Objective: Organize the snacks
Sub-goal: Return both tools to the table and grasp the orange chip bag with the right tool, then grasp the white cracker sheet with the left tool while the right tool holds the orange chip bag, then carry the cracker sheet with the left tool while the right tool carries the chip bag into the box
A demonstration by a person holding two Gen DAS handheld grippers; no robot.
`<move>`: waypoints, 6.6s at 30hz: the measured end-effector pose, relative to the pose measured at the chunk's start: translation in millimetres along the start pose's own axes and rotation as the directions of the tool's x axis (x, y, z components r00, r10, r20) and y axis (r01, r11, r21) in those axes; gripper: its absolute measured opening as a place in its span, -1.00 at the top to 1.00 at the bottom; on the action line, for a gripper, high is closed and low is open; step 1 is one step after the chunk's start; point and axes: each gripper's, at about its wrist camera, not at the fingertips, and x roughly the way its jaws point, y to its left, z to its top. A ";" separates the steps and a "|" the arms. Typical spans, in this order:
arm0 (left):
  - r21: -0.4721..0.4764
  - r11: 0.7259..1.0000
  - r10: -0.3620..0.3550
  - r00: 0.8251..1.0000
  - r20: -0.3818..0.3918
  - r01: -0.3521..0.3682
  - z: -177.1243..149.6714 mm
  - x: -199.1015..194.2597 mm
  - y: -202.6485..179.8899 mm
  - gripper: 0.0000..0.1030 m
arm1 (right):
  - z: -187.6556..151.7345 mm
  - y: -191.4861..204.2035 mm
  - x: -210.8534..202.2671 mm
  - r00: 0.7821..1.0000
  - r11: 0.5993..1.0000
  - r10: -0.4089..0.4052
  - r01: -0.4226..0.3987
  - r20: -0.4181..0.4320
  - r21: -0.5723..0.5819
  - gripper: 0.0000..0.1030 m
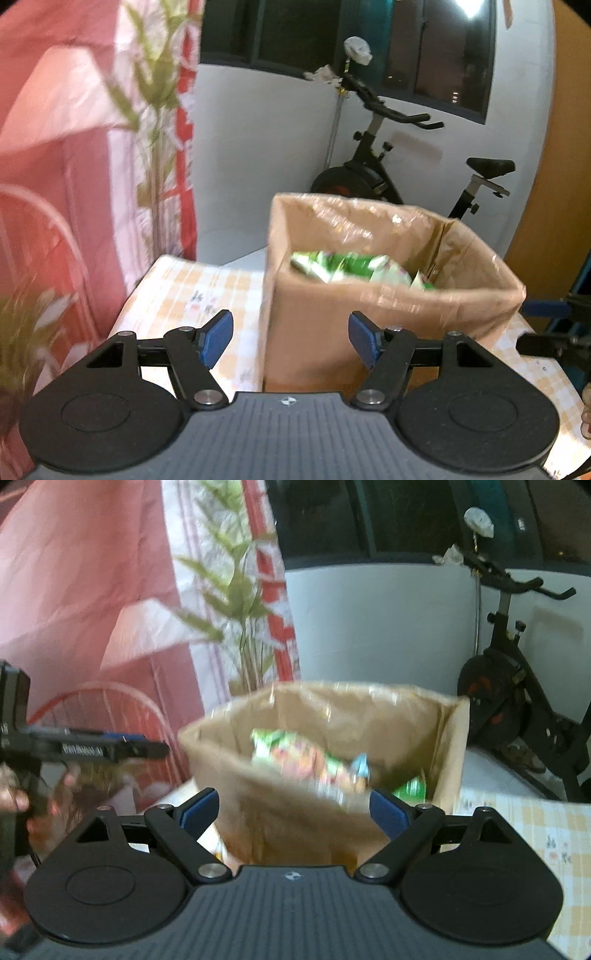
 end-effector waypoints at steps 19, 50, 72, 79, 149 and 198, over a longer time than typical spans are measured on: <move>-0.116 0.990 0.062 0.985 -0.159 -0.081 -94.1 9.9 25.1 -0.39 | -126.2 -6.3 23.4 0.886 0.991 -0.096 0.044 -0.453 -0.124 -0.88; -0.078 0.996 -0.061 0.947 -0.315 0.038 -142.5 48.1 -24.5 -0.36 | -159.0 0.1 40.1 0.962 0.982 -0.139 0.163 -0.234 0.090 -0.50; -0.025 0.999 0.015 0.943 -0.332 -0.025 -159.5 66.9 -31.3 0.04 | -167.9 6.5 30.3 0.968 0.980 -0.159 0.179 -0.192 0.091 -0.51; -0.039 0.999 0.018 0.942 -0.334 -0.033 -160.0 69.5 -27.8 0.03 | -168.4 6.5 30.2 0.969 0.979 -0.163 0.182 -0.188 0.093 -0.53; -0.084 0.995 0.063 0.997 0.048 -0.059 -73.0 -13.9 -8.8 0.05 | -97.5 21.2 -33.2 0.991 0.999 -0.008 0.002 0.132 0.051 -0.50; -0.027 0.997 -0.071 0.997 0.039 0.072 60.3 64.1 -18.8 -0.51 | 38.4 -45.6 59.4 0.986 0.988 -0.108 0.092 0.124 0.122 -0.81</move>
